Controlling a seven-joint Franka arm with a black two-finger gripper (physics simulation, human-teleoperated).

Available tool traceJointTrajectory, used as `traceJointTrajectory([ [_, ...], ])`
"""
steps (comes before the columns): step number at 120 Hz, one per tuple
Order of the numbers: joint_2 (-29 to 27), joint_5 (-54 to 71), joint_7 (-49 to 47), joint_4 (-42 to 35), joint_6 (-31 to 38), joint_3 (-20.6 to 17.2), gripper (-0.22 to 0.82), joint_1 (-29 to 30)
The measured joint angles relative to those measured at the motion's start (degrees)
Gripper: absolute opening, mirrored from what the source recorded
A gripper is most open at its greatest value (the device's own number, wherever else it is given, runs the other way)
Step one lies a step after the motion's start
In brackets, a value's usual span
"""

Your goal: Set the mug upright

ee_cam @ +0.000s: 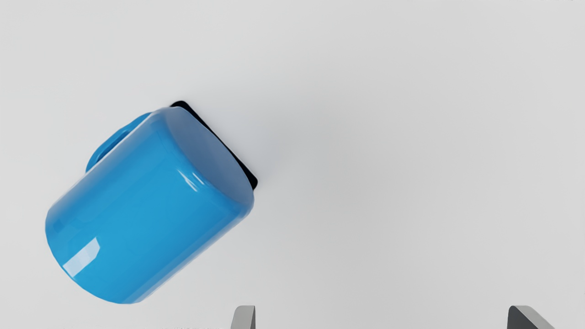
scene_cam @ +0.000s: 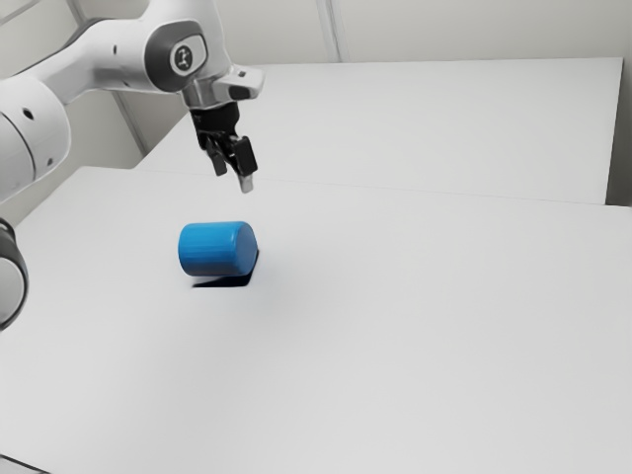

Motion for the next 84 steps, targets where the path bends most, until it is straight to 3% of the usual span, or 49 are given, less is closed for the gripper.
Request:
traceJointTrajectory([
  [25,1.7,-1.5,-3.7,0.1,0.5,0.9,0.6,0.5],
  [33,0.4,-4.4,-4.1,-2.4,2.5,3.8,0.6,0.7],
  [55,-10.1,-16.3,-2.0,-21.4,11.9,16.1,0.6,1.6],
  [66,-12.3,-21.6,0.9,-26.2,15.7,21.2,0.6,3.3],
  [84,-10.3,-30.7,7.6,-29.0,19.6,24.1,0.6,9.8],
])
